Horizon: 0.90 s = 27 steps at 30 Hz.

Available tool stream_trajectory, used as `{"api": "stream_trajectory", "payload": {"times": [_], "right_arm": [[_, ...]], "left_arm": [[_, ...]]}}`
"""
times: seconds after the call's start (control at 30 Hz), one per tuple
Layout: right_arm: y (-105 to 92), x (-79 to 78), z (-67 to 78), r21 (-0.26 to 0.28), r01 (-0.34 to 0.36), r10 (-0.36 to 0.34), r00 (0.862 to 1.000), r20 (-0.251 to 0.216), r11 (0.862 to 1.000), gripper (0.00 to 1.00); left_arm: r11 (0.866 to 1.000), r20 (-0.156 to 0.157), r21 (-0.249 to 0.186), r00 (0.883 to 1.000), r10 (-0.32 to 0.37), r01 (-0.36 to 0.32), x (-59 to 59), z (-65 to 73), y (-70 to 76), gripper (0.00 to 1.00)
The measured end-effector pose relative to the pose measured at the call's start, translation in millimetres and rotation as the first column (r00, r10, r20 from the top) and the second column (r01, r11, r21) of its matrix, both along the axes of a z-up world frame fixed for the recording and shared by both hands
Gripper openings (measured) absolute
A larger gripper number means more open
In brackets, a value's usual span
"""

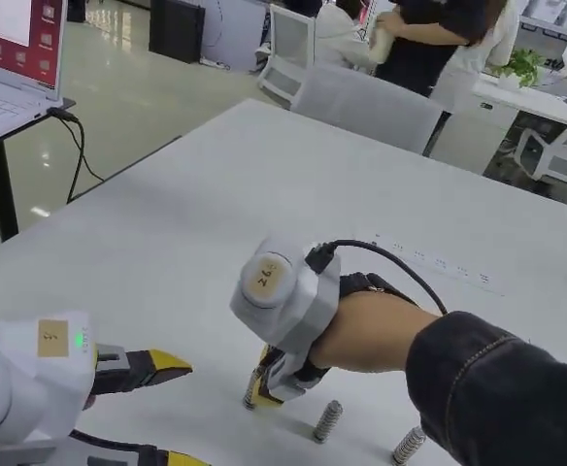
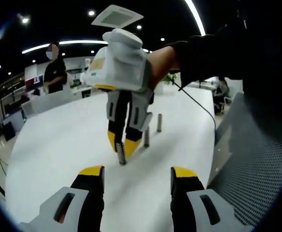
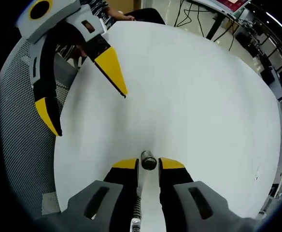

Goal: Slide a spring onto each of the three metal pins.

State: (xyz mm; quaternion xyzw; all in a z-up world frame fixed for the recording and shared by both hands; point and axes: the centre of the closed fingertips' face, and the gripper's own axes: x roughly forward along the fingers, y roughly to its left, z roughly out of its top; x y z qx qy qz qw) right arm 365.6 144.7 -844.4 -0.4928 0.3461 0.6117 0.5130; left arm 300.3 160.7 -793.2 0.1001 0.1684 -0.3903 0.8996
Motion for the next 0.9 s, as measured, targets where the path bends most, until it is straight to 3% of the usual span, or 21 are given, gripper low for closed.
{"api": "stream_trajectory", "payload": {"times": [0.5,0.9], "right_arm": [[-11.2,-0.3,3.8,0.028,0.047,-0.047,0.999,0.001,0.999,0.25],[-16.9,-3.3,15.4,0.116,0.125,-0.121,0.992,-0.036,0.985,0.38]], "left_arm": [[1.000,-0.011,-0.017,1.000,0.002,-0.002,-1.0,0.7,-0.8,0.51],[0.999,-0.018,-0.033,1.000,0.013,-0.014,-0.8,2.2,0.6,0.51]]}}
